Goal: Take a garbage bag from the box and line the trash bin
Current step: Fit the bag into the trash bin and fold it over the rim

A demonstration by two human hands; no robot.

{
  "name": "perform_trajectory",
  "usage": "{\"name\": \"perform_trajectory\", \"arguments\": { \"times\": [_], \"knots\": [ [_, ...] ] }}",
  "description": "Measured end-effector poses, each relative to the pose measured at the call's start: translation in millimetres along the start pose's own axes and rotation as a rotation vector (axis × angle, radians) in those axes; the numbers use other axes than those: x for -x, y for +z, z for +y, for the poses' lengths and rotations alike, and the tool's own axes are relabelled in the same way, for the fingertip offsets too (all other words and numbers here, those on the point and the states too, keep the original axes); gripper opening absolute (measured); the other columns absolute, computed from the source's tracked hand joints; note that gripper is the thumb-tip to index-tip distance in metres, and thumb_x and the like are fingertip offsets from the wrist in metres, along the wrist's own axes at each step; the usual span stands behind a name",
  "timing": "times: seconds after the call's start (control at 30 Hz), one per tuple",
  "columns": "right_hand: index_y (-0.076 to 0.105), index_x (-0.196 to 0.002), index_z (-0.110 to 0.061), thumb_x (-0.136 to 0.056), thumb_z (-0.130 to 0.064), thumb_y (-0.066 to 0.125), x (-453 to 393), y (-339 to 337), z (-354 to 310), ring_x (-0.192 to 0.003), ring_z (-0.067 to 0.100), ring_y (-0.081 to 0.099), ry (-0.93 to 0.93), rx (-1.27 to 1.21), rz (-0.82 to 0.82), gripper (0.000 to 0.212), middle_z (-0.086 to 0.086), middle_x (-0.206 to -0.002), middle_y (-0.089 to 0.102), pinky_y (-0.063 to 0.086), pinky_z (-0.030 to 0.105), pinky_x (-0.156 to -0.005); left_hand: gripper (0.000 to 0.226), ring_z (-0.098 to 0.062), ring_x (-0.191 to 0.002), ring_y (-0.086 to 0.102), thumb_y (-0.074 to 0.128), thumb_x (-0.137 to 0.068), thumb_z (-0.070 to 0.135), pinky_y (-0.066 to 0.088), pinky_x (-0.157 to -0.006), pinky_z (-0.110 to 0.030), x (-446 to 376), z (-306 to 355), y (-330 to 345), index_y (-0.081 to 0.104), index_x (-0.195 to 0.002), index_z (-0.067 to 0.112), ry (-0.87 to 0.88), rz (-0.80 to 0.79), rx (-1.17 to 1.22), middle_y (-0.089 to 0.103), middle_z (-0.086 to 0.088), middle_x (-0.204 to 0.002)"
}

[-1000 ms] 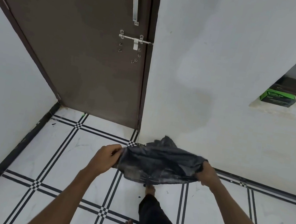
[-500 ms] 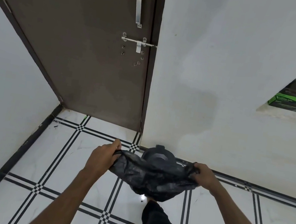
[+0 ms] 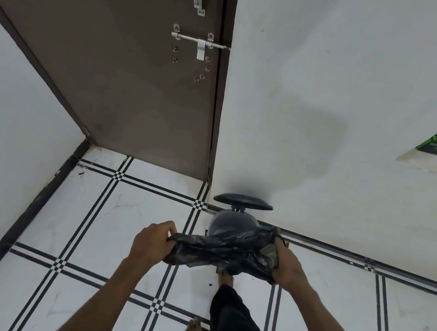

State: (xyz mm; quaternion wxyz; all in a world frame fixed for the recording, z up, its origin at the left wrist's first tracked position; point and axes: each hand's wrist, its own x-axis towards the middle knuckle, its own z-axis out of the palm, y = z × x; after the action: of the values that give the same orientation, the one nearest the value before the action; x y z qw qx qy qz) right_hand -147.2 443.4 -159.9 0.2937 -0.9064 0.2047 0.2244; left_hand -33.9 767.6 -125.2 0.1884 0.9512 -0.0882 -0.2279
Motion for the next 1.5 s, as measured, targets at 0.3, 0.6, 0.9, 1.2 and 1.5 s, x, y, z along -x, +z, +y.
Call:
{"name": "perform_trajectory", "arguments": {
  "times": [0.3, 0.6, 0.9, 1.2, 1.5],
  "knots": [
    [0.041, -0.136, -0.022, -0.074, -0.02, 0.079, -46, 15, 13, -0.104, 0.027, 0.06, 0.102, -0.206, 0.098, 0.072, 0.005, -0.118, 0.056, 0.054, 0.039, -0.085, 0.009, -0.014, -0.073, 0.065, 0.062, -0.087, 0.013, 0.042, -0.056, -0.016, -42, 37, 45, 0.057, -0.089, 0.021, -0.161, -0.068, 0.354, 0.067, 0.007, -0.08],
    [0.04, -0.137, -0.024, -0.083, -0.027, 0.075, -152, 72, 80, -0.108, 0.025, 0.06, 0.201, -0.264, 0.093, 0.064, 0.002, -0.12, 0.06, 0.054, 0.043, -0.088, 0.015, -0.007, -0.069, 0.059, 0.048, -0.096, 0.022, 0.038, -0.055, -0.02, -147, 31, 153, 0.054, -0.084, 0.028, -0.208, -0.165, 0.378, 0.064, 0.006, -0.075],
    [0.068, -0.08, -0.004, -0.075, -0.012, 0.057, -295, 185, 163, -0.084, 0.031, 0.065, 0.256, -0.17, 0.061, 0.015, 0.014, -0.09, 0.069, 0.039, 0.028, -0.064, 0.007, -0.015, -0.08, 0.061, 0.061, -0.089, 0.02, 0.039, -0.067, -0.026, -271, -51, 304, 0.068, -0.089, 0.022, -0.216, -0.035, 0.281, 0.068, 0.006, -0.087],
    [0.066, -0.079, -0.013, -0.09, -0.01, 0.048, -377, 223, 205, -0.071, 0.02, 0.053, 0.287, -0.315, 0.347, 0.021, 0.003, -0.073, 0.061, 0.038, 0.028, -0.061, 0.022, -0.026, -0.079, 0.061, 0.045, -0.08, 0.001, 0.043, -0.069, -0.03, -352, -68, 372, 0.056, -0.073, 0.019, 0.006, 0.084, 0.184, 0.064, 0.002, -0.08],
    [0.052, -0.134, -0.027, -0.079, -0.009, 0.051, -399, 234, 229, -0.108, 0.028, 0.06, 0.012, -0.098, 0.286, 0.058, 0.003, -0.115, 0.068, 0.048, 0.033, -0.084, 0.058, -0.029, -0.117, 0.06, 0.049, -0.088, 0.004, 0.05, -0.098, -0.04, -375, -79, 392, 0.053, -0.139, 0.03, 0.207, 0.044, 0.158, 0.054, -0.005, -0.136]
  ]
}}
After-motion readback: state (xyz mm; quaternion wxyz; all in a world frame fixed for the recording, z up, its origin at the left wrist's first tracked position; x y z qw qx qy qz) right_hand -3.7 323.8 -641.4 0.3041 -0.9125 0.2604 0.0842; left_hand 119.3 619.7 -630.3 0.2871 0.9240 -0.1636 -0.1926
